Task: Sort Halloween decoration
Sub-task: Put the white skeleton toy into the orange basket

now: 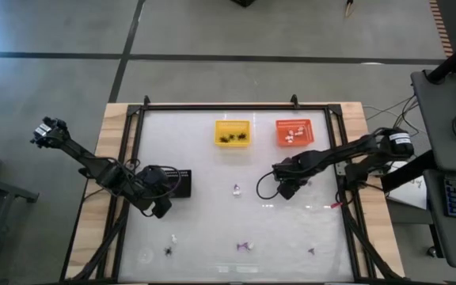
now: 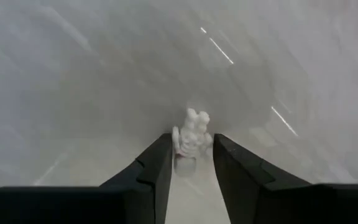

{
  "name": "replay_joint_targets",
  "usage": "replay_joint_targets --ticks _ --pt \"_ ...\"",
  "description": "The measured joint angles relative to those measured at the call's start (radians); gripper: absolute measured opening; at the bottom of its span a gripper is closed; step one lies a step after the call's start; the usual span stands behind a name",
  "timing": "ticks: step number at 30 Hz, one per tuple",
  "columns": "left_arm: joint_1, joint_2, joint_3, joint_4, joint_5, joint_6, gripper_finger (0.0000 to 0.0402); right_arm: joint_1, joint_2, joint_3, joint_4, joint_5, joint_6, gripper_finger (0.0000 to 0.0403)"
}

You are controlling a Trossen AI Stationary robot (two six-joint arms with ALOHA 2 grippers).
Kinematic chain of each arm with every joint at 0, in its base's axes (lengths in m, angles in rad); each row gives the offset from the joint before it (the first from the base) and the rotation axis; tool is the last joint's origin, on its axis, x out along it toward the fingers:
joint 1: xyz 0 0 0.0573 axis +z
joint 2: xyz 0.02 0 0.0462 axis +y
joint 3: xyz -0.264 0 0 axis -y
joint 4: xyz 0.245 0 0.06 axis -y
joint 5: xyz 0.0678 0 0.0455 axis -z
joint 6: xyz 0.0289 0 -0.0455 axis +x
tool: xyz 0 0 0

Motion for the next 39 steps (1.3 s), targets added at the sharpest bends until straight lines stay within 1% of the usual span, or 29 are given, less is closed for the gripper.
replay_joint_targets --ticks 4,6,10,11,16,22,26,30,34,39 --pt "0.0 0.0 0.0 0.0 0.0 0.0 0.0096 -0.021 0.044 0.002 0.0 -0.011 -0.03 0.0102" --pt "0.0 0.0 0.0 0.0 0.0 0.0 0.0096 -0.027 0.061 0.002 0.004 -0.023 -0.035 0.0083" --pt "0.0 0.0 0.0 0.0 -0.001 0.0 0.0096 -0.029 0.063 0.001 -0.001 -0.042 -0.054 0.0025" --pt "0.0 0.0 0.0 -0.001 -0.003 0.0 0.0096 -0.029 0.056 0.001 -0.004 -0.043 -0.052 0.0021" --pt "0.0 -0.002 0.033 -0.022 -0.043 -0.003 0.0096 -0.029 -0.006 -0.002 -0.006 -0.046 -0.03 0.0015" --pt "0.0 -0.002 0.099 -0.133 -0.113 0.003 0.0096 -0.033 -0.124 -0.004 -0.017 -0.04 0.02 0.0012" --pt "0.0 -0.002 0.146 -0.199 -0.163 0.032 0.0096 -0.054 -0.203 -0.004 -0.022 -0.02 0.024 0.001" --pt "0.0 -0.002 0.169 -0.26 -0.204 0.031 0.0096 -0.111 -0.276 -0.004 -0.024 0.051 0.024 0.001" --pt "0.003 -0.003 0.17 -0.306 -0.251 -0.009 0.0096 -0.213 -0.34 -0.004 -0.019 0.137 0.021 0.001" --pt "0.036 -0.003 0.17 -0.345 -0.264 -0.037 0.0096 -0.374 -0.388 -0.003 0.061 0.155 -0.054 0.0011"
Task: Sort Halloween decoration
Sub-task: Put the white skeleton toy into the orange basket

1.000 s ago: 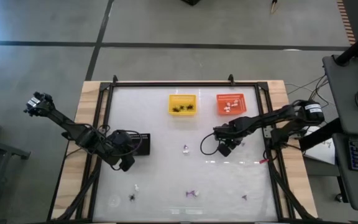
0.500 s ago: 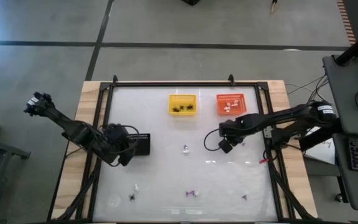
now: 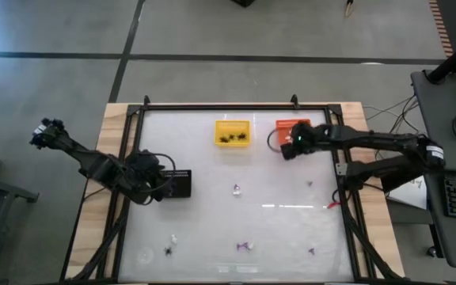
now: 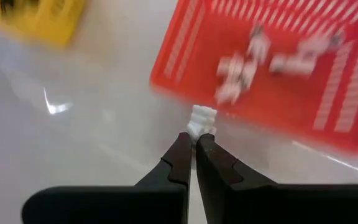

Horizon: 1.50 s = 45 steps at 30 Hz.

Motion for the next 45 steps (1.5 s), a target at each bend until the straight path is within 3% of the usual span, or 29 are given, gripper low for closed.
replay_joint_targets --ticks 8,15,45 --pt "0.122 0.0 0.0 -0.018 -0.001 0.024 0.0096 -0.246 0.041 0.001 0.123 -0.035 -0.177 0.0012" --pt "0.208 -0.001 0.0 -0.019 -0.002 0.06 0.0096 -0.36 0.119 0.001 0.133 -0.064 -0.273 0.0013" --pt "0.229 0.0 0.006 -0.002 -0.001 0.064 0.0096 -0.379 0.134 0.001 0.139 -0.095 -0.353 0.0013"
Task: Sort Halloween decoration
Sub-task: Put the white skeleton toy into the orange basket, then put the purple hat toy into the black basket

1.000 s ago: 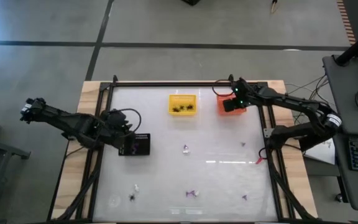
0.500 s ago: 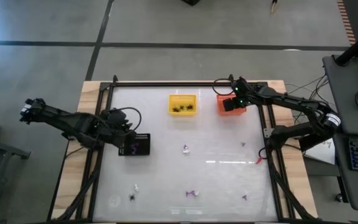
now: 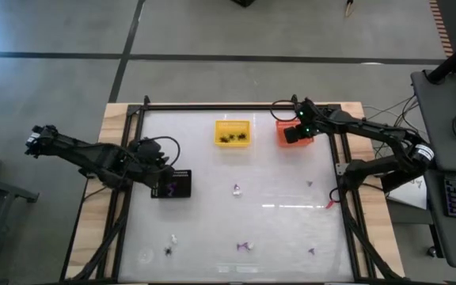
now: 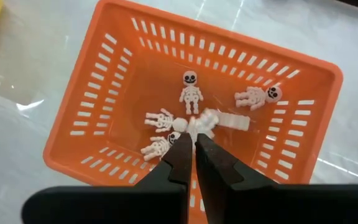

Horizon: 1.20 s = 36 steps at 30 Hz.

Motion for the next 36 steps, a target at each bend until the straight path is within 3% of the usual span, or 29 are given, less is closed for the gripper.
replay_joint_targets --ticks 12,19,29,36 --pt "0.0 0.052 0.0 0.023 0.0 -0.008 0.0113 0.0 0.0 0.008 0.001 0.002 -0.023 0.0013" --pt "0.006 0.045 0.006 0.014 -0.001 -0.009 0.0111 0.011 -0.011 0.086 -0.156 -0.233 0.012 0.0013" --pt "0.006 -0.035 0.008 -0.051 0.023 -0.019 0.011 0.126 -0.012 0.239 -0.248 -0.232 -0.024 0.0013" --pt "0.006 -0.086 0.009 -0.063 0.034 0.017 0.011 0.142 -0.012 0.339 -0.306 -0.231 0.023 0.0013"
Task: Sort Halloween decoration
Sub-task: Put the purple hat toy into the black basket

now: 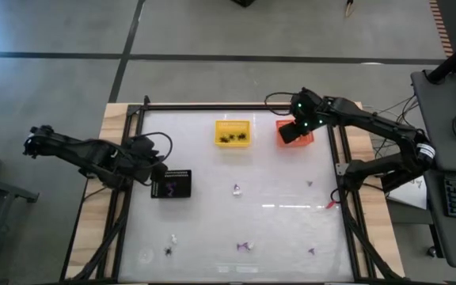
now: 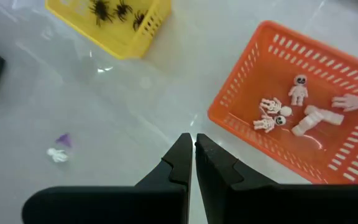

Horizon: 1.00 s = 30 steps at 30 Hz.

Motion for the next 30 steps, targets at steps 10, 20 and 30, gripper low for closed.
replay_joint_targets --ticks 10,20,30 --pt "0.0 -0.025 0.012 0.0 0.001 0.125 0.011 0.0 0.0 0.133 -0.019 0.0 0.003 0.0013" --pt "0.0 -0.026 0.012 0.0 0.002 0.171 0.011 0.0 0.001 0.189 0.046 0.08 0.015 0.0013" --pt "0.0 -0.029 0.012 -0.008 0.002 0.186 0.011 -0.003 0.007 0.171 0.047 0.161 -0.081 0.0013"
